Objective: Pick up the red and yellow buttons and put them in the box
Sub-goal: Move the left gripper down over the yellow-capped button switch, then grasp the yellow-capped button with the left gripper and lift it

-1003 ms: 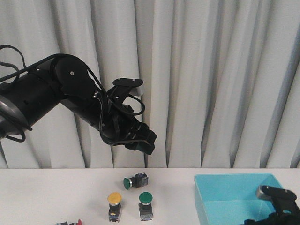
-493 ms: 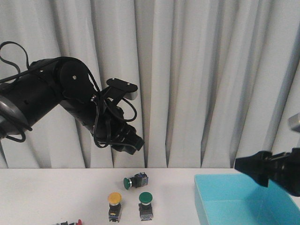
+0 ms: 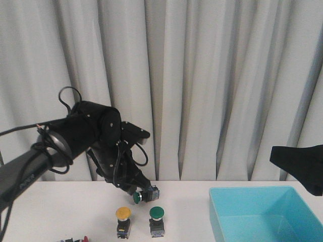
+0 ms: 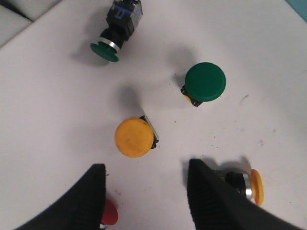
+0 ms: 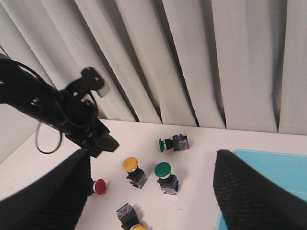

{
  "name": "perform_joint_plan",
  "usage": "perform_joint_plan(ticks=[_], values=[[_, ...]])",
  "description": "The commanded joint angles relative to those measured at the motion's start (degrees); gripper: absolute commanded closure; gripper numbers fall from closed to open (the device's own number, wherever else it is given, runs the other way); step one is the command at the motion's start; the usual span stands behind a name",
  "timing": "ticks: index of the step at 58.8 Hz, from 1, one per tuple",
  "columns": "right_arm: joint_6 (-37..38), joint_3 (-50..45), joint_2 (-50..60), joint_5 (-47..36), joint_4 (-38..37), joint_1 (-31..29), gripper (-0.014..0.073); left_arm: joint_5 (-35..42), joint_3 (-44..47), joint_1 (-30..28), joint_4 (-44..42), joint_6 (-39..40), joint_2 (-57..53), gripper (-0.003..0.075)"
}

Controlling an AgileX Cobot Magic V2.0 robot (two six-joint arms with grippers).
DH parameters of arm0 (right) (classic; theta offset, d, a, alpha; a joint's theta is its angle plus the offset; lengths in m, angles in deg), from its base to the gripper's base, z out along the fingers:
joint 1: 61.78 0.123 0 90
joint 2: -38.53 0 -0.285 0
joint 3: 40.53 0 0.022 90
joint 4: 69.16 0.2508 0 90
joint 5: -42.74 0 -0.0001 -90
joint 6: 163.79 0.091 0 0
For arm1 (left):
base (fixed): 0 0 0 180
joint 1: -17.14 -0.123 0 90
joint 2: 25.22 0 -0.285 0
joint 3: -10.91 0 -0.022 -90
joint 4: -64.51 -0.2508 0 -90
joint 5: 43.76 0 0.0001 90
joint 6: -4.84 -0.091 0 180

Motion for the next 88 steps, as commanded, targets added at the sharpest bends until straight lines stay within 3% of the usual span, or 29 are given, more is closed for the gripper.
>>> perform_joint_plan(ticks=[1, 60, 88], values=[[-0.62, 1.81, 0.67, -0.76, 1.69, -0.28, 0.0068, 0.36, -1.80, -0.04, -0.24, 0.71, -2.23, 0.0308], [-0.62, 1.81, 0.60, -0.18, 1.44, -0.28, 0.0068, 1.07, -1.80, -0.91, -1.27, 0.84, -0.02, 0.0260], [-0.62, 1.81, 0.60, -0.18, 1.79, -0.28, 0.0068, 0.95, -1.80, -5.17, 6.93, 0.59, 0.05, 0.0258]])
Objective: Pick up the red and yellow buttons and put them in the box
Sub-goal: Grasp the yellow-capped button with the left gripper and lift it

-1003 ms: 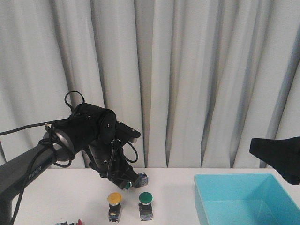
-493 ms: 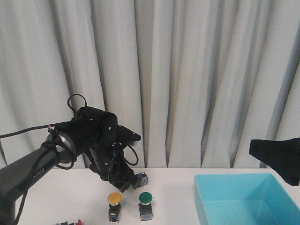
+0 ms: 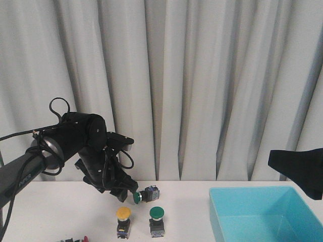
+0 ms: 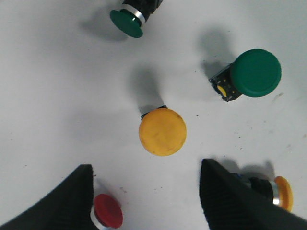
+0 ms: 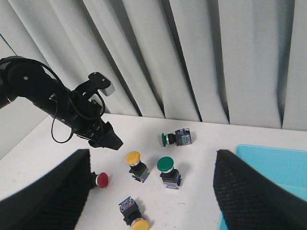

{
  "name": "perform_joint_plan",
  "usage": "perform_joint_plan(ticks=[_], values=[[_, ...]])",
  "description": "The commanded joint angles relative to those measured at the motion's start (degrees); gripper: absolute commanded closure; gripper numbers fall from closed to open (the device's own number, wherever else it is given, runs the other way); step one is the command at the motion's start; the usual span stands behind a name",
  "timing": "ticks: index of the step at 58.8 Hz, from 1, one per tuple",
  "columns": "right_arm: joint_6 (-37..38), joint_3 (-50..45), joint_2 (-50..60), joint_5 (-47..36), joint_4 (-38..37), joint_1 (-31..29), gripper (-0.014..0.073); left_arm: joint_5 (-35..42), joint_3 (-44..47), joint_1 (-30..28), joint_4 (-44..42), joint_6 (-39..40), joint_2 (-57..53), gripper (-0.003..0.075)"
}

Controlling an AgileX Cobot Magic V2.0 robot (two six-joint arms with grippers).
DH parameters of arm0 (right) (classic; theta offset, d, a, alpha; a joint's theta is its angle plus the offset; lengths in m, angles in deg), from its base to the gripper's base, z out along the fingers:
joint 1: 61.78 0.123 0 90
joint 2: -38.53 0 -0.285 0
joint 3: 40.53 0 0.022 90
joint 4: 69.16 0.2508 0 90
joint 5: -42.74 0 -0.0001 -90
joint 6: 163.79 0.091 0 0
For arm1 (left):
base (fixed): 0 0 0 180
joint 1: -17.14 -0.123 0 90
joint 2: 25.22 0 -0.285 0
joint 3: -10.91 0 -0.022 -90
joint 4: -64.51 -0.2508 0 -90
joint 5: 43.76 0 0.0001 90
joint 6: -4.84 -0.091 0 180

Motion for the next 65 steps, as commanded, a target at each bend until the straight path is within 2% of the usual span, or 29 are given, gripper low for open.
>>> perform_joint_plan(ticks=[1, 13, 24, 65], values=[[-0.62, 1.81, 0.60, -1.52, 2.32, -0.28, 0.0068, 0.49, -1.80, 0.14, 2.19, 0.44, -3.64, 0.0258], [-0.56, 1.81, 0.60, -1.52, 2.31, -0.28, 0.0068, 1.11, -1.80, 0.14, 6.33, 0.20, -1.84, 0.0258], [-0.56, 1.81, 0.60, -1.38, 2.31, -0.28, 0.0068, -0.30, -1.80, 0.14, 5.71, 0.20, 0.28, 0.0258], [-0.56, 1.81, 0.60, -1.50, 2.37, -0.28, 0.0068, 5.10, -1.80, 0.14, 5.22, -1.13, 0.90, 0.0258]])
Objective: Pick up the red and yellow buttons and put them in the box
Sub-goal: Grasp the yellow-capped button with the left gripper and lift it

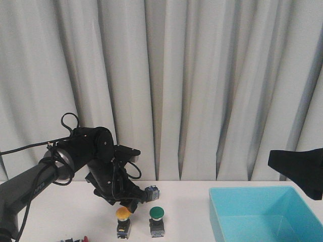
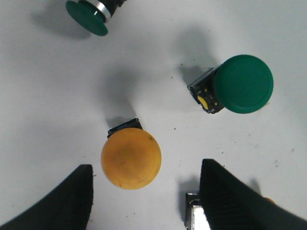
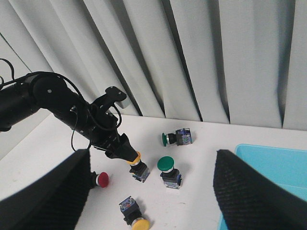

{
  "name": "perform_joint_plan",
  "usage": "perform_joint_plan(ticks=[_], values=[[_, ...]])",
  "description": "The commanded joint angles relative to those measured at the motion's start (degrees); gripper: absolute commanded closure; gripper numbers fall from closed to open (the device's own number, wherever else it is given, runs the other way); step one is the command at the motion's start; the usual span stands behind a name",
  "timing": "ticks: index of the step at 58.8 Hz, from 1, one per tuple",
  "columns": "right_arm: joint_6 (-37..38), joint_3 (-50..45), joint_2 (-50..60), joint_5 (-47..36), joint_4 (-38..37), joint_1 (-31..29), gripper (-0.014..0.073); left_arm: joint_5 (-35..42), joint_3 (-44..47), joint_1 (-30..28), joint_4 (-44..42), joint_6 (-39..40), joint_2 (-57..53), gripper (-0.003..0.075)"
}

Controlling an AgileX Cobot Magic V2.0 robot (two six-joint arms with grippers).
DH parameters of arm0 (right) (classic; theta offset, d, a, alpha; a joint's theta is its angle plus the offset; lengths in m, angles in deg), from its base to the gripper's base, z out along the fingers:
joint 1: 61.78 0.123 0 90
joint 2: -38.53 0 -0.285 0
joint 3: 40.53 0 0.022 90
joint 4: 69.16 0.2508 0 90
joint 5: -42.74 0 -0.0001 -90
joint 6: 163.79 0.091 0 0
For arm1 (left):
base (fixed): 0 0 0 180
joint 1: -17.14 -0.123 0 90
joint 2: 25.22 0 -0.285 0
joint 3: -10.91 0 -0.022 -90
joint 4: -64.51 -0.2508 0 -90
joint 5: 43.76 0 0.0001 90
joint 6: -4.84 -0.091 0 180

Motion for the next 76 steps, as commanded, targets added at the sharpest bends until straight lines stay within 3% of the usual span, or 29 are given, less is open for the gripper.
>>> perform_joint_plan(ticks=[1, 76], values=[[-0.56, 1.81, 0.60, -1.62, 2.37, -0.28, 0.0068, 1.99, -1.80, 0.14, 0.66, -0.82, -3.77, 0.0258], [-0.62, 1.81, 0.60, -1.65, 2.72, -0.28, 0.0086, 5.93, -1.80, -1.20, 1.51, -0.96, -3.72, 0.0260]])
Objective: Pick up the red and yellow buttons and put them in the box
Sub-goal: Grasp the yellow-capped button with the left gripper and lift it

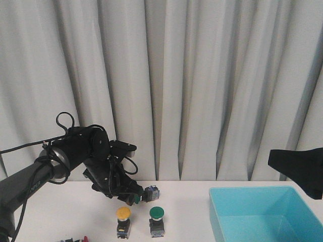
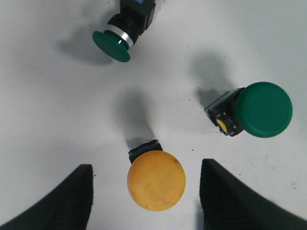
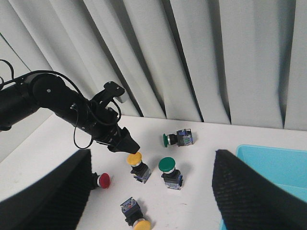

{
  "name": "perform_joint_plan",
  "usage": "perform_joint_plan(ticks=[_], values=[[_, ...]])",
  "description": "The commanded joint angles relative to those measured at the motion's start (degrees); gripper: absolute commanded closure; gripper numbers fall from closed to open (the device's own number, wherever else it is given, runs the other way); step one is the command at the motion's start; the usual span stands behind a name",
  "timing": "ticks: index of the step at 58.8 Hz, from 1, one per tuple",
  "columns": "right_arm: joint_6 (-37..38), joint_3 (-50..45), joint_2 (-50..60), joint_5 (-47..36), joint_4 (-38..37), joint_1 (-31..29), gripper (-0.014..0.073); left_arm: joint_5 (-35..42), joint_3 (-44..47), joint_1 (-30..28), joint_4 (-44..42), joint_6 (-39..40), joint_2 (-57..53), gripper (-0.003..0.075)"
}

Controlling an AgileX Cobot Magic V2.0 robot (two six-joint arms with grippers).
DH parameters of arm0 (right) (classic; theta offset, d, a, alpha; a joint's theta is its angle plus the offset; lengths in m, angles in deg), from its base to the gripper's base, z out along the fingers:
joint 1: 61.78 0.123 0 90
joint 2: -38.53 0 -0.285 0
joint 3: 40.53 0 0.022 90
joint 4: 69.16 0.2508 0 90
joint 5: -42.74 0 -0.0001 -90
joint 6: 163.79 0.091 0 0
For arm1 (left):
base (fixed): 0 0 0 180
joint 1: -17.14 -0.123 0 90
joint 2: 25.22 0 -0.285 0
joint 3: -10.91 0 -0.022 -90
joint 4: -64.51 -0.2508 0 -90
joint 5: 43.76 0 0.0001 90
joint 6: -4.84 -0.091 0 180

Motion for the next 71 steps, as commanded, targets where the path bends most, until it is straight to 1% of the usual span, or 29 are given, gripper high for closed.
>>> perform_joint_plan(ticks=[1, 41, 55, 71], values=[[-0.62, 1.81, 0.60, -1.65, 2.36, -0.28, 0.0086, 2.14, -1.80, -0.16, 1.51, 0.07, -3.72, 0.0260], [-0.62, 1.81, 0.60, -1.65, 2.36, -0.28, 0.0086, 2.09, -1.80, -0.16, 2.69, 0.07, -3.62, 0.0260], [-0.62, 1.81, 0.60, -1.65, 2.36, -0.28, 0.0086, 0.00, -1.80, -0.16, 2.74, 0.07, -0.87, 0.0260], [-0.62, 1.81, 0.60, -1.92, 2.36, -0.28, 0.0086, 0.74, -1.80, -0.16, 2.74, 0.07, 0.29, 0.0260]])
